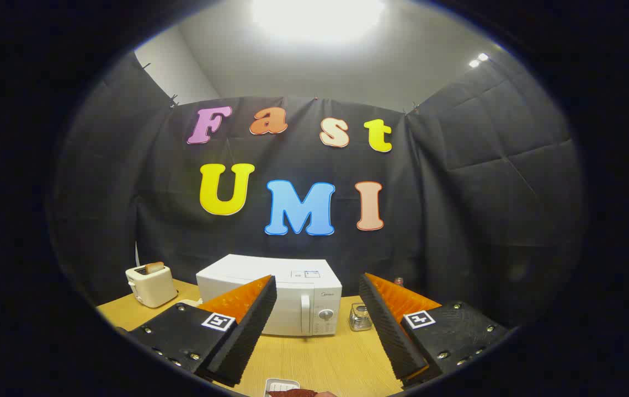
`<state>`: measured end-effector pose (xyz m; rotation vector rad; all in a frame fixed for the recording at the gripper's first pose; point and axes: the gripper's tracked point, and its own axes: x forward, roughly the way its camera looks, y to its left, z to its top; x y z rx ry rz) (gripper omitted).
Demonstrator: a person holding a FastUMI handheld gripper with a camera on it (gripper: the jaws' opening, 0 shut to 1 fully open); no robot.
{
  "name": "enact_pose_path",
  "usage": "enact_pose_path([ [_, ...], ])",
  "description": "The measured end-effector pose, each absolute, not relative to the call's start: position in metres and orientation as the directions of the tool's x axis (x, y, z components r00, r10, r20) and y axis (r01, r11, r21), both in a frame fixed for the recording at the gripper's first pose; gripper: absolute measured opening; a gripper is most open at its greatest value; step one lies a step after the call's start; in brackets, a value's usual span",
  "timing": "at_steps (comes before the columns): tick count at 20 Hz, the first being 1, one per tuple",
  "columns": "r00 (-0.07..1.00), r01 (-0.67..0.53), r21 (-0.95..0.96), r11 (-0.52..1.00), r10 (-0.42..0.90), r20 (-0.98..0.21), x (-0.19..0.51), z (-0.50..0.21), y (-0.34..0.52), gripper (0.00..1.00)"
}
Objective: Open the microwave, put the food inside, and close the microwave door.
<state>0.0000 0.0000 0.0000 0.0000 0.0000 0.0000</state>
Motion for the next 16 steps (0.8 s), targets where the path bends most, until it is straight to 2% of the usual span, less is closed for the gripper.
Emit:
enact_pose_path([
  [16, 0.999, -0.038, 0.026, 0.999, 0.038, 0.001, 0.038, -0.004, 0.009, 0.96],
])
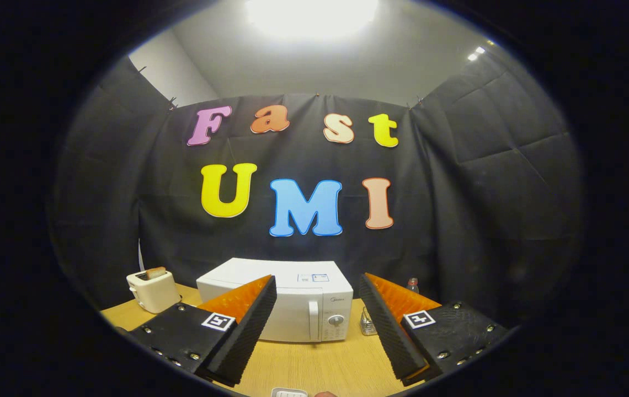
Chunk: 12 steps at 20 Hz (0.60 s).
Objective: Open the microwave, put the food inside, and close the microwave door.
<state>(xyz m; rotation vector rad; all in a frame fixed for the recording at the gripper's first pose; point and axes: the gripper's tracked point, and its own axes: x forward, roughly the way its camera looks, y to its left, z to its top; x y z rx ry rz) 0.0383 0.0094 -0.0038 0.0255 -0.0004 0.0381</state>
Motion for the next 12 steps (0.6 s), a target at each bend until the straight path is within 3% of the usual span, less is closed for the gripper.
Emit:
enact_pose_path([
  [12, 0.999, -0.048, 0.023, 0.999, 0.048, -0.013, 0.100, -0.022, -0.008, 0.96],
])
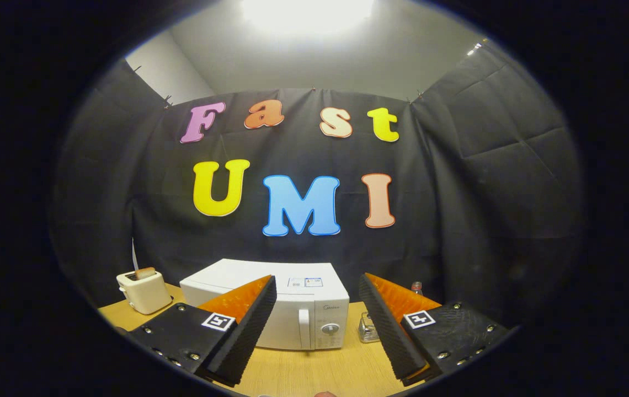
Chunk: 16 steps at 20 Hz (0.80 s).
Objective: Open the microwave, put the food inside, and close the microwave door.
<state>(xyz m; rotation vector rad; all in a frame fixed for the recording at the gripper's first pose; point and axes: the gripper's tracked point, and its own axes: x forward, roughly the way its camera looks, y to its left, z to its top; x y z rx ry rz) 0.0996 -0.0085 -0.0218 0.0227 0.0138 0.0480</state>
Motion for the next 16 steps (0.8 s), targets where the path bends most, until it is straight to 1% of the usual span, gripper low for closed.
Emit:
enact_pose_path([
  [3, 0.997, -0.063, 0.021, 0.998, 0.064, -0.045, 0.123, -0.042, -0.006, 0.96],
  [12, 0.976, -0.091, 0.061, 0.994, 0.101, -0.193, 0.189, -0.116, 0.006, 0.96],
  [16, 0.961, -0.112, 0.044, 0.993, 0.119, -0.251, 0.211, -0.147, 0.014, 0.96],
])
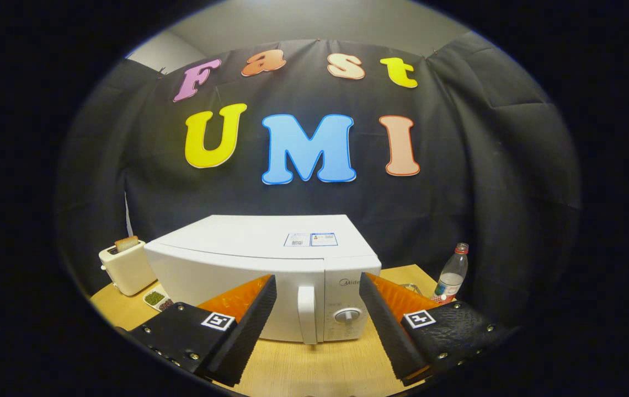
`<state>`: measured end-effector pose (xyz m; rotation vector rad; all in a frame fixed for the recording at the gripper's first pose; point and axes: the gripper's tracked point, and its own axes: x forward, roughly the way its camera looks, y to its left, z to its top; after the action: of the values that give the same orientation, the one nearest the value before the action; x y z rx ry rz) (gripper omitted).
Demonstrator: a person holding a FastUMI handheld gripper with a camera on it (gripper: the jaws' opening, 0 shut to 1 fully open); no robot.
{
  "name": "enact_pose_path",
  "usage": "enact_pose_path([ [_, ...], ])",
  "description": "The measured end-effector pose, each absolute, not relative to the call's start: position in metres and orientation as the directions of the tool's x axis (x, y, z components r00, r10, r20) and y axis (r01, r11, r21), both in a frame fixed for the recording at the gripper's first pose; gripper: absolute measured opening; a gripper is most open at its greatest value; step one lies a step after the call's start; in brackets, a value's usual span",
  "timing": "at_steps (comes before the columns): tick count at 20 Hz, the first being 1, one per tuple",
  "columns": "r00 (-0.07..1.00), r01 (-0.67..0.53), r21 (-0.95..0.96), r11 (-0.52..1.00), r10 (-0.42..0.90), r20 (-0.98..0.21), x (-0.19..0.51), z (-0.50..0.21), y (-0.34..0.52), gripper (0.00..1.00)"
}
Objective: Open the microwave, put the food inside, and close the microwave door.
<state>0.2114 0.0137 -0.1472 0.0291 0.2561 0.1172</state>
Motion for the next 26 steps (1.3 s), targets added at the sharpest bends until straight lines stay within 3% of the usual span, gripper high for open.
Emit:
enact_pose_path([
  [5, 0.932, -0.137, 0.017, 0.990, 0.135, -0.337, 0.232, -0.191, 0.023, 0.95],
  [7, 0.922, -0.142, 0.005, 0.990, 0.134, -0.363, 0.238, -0.205, 0.026, 0.82],
  [9, 0.912, -0.145, -0.003, 0.989, 0.132, -0.388, 0.242, -0.219, 0.028, 0.78],
  [10, 0.910, -0.145, -0.006, 0.989, 0.131, -0.393, 0.243, -0.221, 0.028, 0.62],
  [12, 0.909, -0.149, 0.008, 0.989, 0.140, -0.392, 0.247, -0.223, 0.031, 0.44],
  [15, 0.909, -0.143, 0.033, 0.989, 0.144, -0.392, 0.251, -0.225, 0.035, 0.43],
  [16, 0.904, -0.148, 0.034, 0.988, 0.149, -0.400, 0.251, -0.229, 0.034, 0.26],
  [18, 0.909, -0.152, 0.023, 0.988, 0.149, -0.390, 0.247, -0.227, 0.037, 0.26],
  [21, 0.908, -0.152, 0.018, 0.988, 0.146, -0.394, 0.249, -0.227, 0.036, 0.12],
  [26, 0.901, -0.146, 0.012, 0.989, 0.138, -0.411, 0.232, -0.227, 0.037, 0.12],
])
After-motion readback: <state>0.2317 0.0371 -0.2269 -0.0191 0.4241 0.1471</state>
